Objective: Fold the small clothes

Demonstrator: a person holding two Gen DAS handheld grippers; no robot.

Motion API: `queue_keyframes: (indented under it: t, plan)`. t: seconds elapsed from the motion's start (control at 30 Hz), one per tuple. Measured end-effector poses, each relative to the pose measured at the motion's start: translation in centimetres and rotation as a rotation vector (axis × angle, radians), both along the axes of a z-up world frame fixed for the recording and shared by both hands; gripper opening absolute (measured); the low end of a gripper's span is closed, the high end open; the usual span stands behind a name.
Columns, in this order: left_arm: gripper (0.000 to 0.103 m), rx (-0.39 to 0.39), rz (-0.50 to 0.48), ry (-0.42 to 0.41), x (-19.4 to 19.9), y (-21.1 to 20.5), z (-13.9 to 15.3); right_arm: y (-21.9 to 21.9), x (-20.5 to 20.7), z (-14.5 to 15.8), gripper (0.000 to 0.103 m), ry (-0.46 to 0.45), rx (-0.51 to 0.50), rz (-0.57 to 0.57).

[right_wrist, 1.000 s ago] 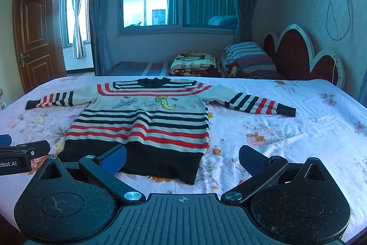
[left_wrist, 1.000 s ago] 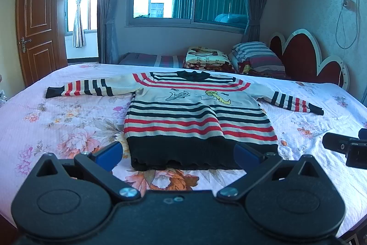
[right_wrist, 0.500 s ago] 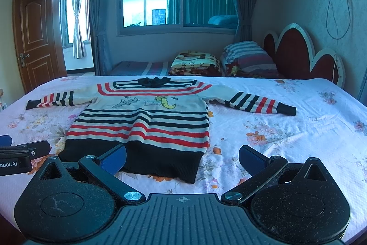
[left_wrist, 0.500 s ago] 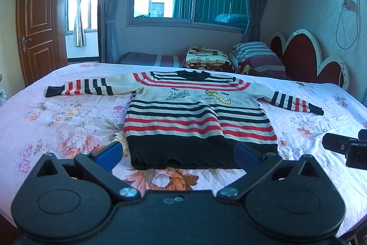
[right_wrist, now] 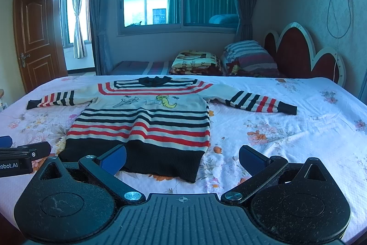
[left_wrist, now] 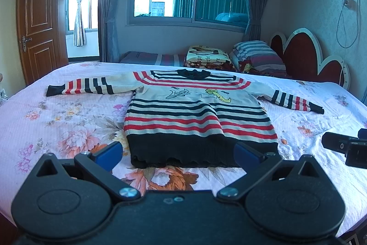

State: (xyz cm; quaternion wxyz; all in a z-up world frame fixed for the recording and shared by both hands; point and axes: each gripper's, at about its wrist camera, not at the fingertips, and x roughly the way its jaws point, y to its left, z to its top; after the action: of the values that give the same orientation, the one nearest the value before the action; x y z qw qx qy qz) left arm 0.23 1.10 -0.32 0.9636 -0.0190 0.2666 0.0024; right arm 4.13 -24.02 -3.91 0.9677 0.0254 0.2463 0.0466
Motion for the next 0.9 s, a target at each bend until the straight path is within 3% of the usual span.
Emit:
queue_keyframes:
  t: [0.27, 0.5, 0.67, 0.8, 0.9]
  plan:
    - [0.102, -0.003, 0.002, 0.002, 0.0, -0.1, -0.1, 0.0, 0.0, 0.0, 0.103, 0.001, 0.001, -0.006]
    - [0.102, -0.007, 0.012, 0.03, 2.1, -1.2, -0.6, -1.3, 1.4, -0.4, 0.103, -0.008, 0.01, -0.112]
    - [0.102, -0.011, -0.096, 0.027, 4.0, -2.8, -0.8, -4.5, 3.2, -1.5, 0.103, 0.027, 0.116, -0.129]
    - [0.102, 0.053, -0.078, -0.008, 6.7, -3.8, -1.2, -6.9, 5.7, -2.0, 0.103, 0.039, 0.139, -0.151]
    - [0.102, 0.089, -0.102, 0.012, 9.8, -4.2, -1.5, -9.1, 8.2, -2.0, 0.103, 0.046, 0.167, -0.194]
